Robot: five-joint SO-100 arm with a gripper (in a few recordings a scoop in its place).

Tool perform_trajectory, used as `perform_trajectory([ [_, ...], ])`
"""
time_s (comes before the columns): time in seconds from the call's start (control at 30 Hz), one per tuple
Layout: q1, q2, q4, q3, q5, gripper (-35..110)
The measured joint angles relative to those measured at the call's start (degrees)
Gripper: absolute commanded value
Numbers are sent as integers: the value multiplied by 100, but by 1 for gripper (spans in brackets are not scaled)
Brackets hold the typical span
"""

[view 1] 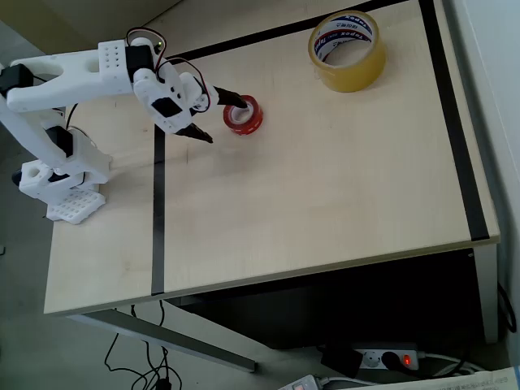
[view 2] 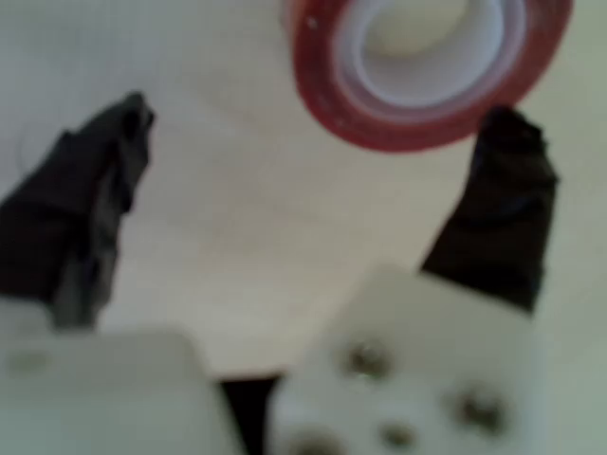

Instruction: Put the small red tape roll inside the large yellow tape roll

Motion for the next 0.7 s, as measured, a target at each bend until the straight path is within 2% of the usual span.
perform_trajectory([
  [0.43,-53,-510,-369,18,-9,33],
  [0.7,-53,-729,-519,-352,-9,18],
])
